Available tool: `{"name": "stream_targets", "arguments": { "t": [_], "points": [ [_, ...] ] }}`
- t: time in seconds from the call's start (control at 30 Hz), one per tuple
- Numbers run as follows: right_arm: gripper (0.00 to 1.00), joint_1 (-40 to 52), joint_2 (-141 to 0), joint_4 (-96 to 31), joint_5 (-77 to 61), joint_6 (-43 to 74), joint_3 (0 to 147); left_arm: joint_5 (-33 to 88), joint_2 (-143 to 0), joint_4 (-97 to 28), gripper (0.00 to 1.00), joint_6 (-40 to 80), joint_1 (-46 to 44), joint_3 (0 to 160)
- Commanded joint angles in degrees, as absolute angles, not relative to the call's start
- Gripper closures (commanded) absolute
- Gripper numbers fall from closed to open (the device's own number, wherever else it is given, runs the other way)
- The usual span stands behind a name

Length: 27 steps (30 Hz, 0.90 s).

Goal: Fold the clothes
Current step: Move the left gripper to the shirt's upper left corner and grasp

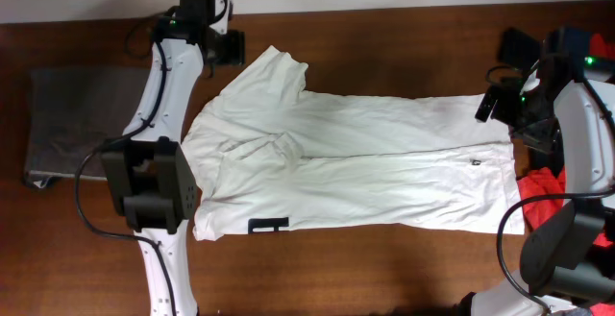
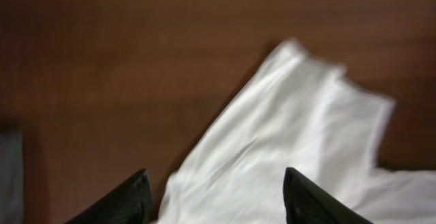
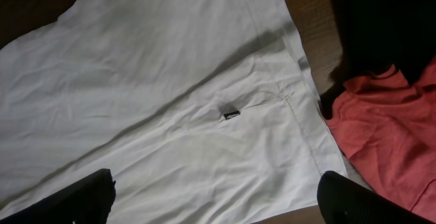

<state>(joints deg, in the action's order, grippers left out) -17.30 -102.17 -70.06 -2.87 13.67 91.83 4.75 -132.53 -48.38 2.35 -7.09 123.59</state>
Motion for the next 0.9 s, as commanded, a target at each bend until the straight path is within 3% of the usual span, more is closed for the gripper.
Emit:
{"name": "stream_targets", "arguments": {
  "t": [0.0, 0.23, 0.8, 0.87],
  "points": [
    [0.01, -17.26, -101.41, -70.08, -2.79, 13.76, 92.53, 7.6, -132.31, -46.28, 0.37, -5.43, -8.82, 124.18],
    [0.01, -17.26, -101.41, -70.08, -2.79, 13.78, 92.53, 1.61, -136.9, -39.31, 0.38, -10.44, -10.68, 124.18],
    [0.01, -17.26, -101.41, -70.08, -2.79, 13.76, 92.53, 1.96, -148.88, -33.52, 0.44, -13.61, -10.87, 124.16],
    [0.01, -17.26, -101.41, -70.06, -2.79, 13.76, 92.53, 1.96, -149.27, -33.85, 0.5, -13.61, -10.87, 124.11]
  ]
}}
